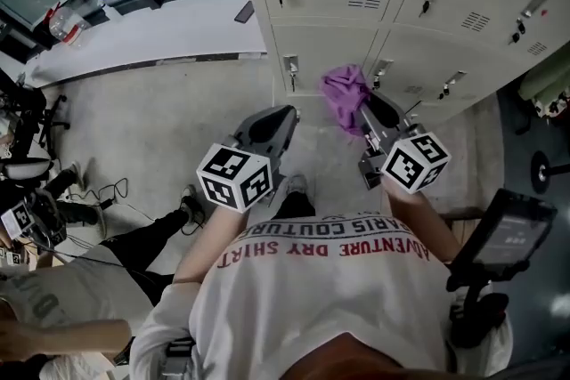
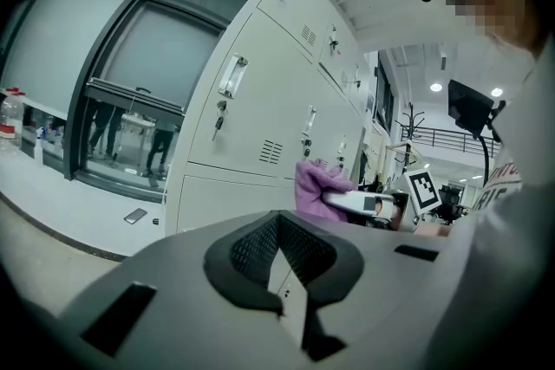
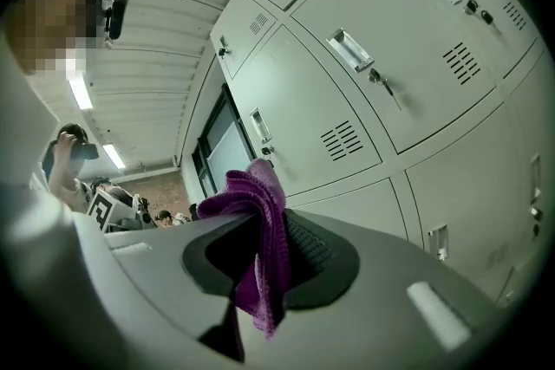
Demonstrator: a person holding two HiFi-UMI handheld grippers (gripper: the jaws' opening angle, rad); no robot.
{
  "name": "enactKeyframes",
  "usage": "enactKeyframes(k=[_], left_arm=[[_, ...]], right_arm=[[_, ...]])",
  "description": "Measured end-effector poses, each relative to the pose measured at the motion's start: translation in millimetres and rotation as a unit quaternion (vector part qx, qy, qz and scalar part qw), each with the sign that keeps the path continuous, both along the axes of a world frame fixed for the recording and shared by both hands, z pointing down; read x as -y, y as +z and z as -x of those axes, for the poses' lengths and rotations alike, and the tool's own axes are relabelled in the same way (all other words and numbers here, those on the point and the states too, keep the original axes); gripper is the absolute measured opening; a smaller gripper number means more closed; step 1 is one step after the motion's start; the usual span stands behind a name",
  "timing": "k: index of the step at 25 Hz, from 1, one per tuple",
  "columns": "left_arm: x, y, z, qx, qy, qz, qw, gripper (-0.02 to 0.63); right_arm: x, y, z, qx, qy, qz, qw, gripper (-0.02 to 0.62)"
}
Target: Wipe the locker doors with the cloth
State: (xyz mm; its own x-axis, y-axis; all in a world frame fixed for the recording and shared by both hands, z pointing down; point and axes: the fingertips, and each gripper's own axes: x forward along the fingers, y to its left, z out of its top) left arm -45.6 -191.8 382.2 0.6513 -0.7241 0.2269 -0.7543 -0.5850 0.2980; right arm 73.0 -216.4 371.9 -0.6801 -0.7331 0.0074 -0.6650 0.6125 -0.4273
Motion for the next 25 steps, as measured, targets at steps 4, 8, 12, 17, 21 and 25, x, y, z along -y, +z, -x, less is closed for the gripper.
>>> enactKeyframes(k=[4, 8, 12, 17, 21, 25], left_arm=[[6, 3, 13, -0.003, -0.014, -0.003, 0.9999, 0.002], [16, 2, 27, 0.000, -0.006, -0.018, 0.9998, 0.002], [30, 11, 40, 0.003, -0.004, -0.019, 0.9998, 0.002], [48, 28, 62, 0.003, -0.017, -0.004, 0.9998, 0.002], [57, 40, 78, 0.008, -0.024, 0.006, 0.9997, 0.002], [64, 57, 93, 0.008, -0.037, 0.027, 0.9989, 0.002]], right_arm=[[18, -1, 14, 0.001, 0.006, -0.022, 1.000, 0.071], [45, -6, 40, -0.003, -0.006, -0.046, 0.999, 0.072], [76, -5, 70, -0.019, -0.014, -0.085, 0.996, 0.071], [116, 29, 112, -0.065, -0.029, -0.107, 0.992, 0.071], [145, 57, 142, -0.096, -0.040, -0.108, 0.989, 0.071], [168, 83, 156, -0.112, -0.030, -0.098, 0.988, 0.071]])
